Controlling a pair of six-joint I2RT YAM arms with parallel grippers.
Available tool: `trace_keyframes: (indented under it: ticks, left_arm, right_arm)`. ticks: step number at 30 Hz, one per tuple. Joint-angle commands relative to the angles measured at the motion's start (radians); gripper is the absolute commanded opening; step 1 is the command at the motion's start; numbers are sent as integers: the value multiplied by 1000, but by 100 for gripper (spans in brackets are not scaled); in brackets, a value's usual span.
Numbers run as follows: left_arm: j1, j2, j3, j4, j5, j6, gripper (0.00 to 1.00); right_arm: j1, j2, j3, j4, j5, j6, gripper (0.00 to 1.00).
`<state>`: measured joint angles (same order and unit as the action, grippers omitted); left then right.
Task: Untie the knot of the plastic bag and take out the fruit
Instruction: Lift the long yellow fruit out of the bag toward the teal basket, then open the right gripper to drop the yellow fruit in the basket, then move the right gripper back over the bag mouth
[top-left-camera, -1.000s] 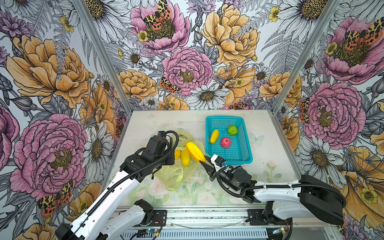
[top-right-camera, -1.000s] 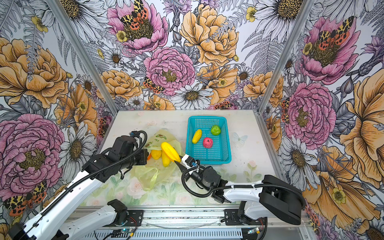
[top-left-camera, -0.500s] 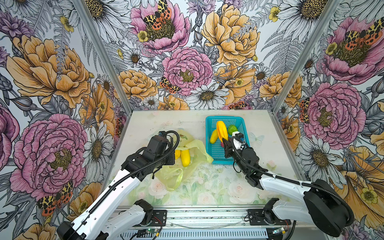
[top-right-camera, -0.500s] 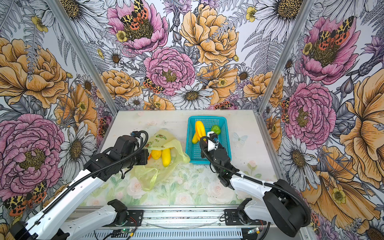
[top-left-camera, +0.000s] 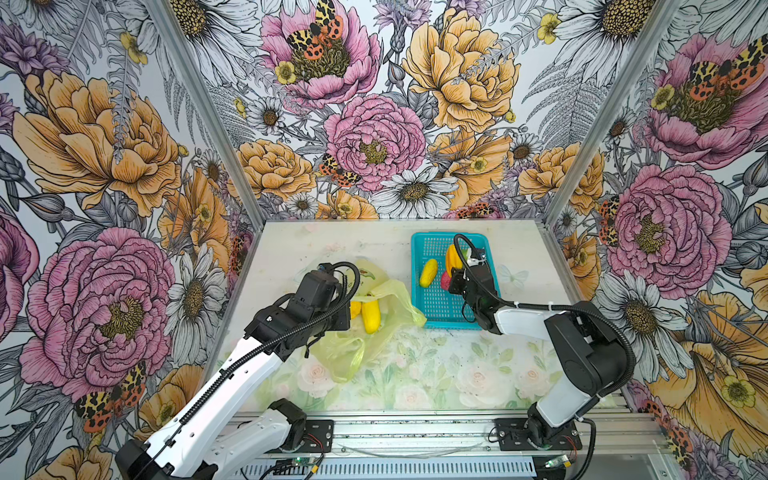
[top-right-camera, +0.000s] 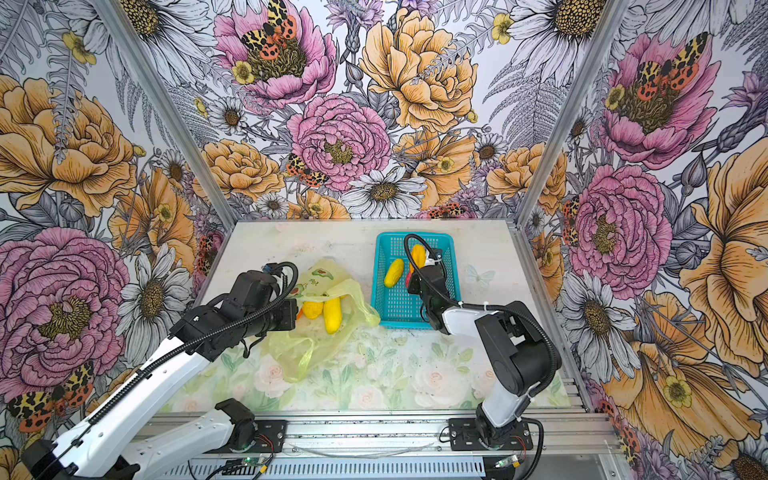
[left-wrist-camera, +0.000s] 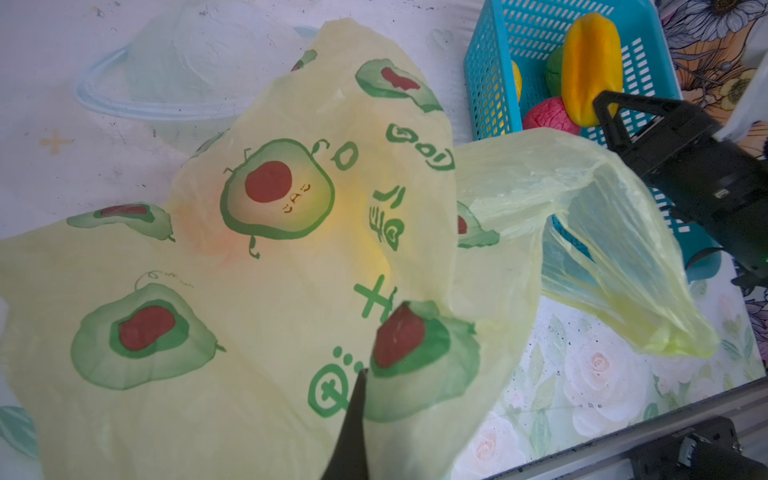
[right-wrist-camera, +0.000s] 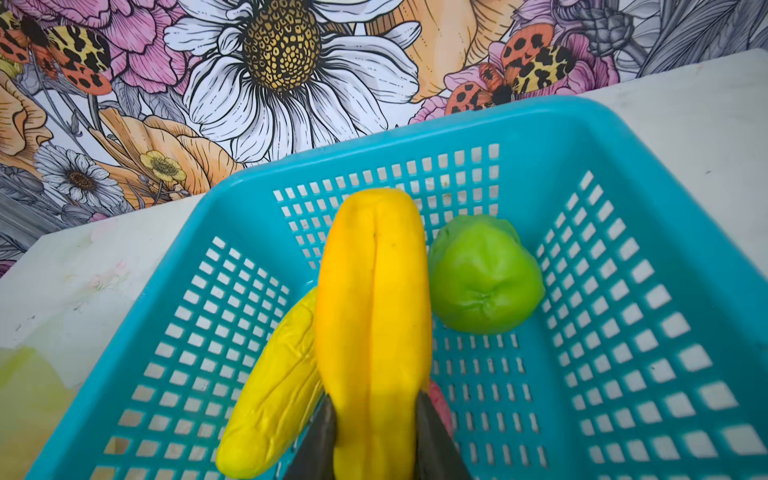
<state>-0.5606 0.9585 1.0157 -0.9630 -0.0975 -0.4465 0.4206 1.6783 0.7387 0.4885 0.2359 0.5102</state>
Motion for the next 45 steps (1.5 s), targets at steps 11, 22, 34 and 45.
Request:
trace_keyframes:
  ticks: [11,22,34,45]
  left_arm:
    - [-14,-18,13,-2,-37,-14,0]
    - [-23,-20,12,-3,-48,-18,0]
    - [-28,-15,13,-4,-44,-18,0]
    - [-37,-26,10,-3,-54,-23,0]
  right_arm:
    - [7,-4,-18,-105,54,28,51]
    - [52,-207,-123,-91,112,-16,67]
    - [383,-640,-368,171,-152,-365,41]
    - [759,-288,-133,153,-72,-594,34]
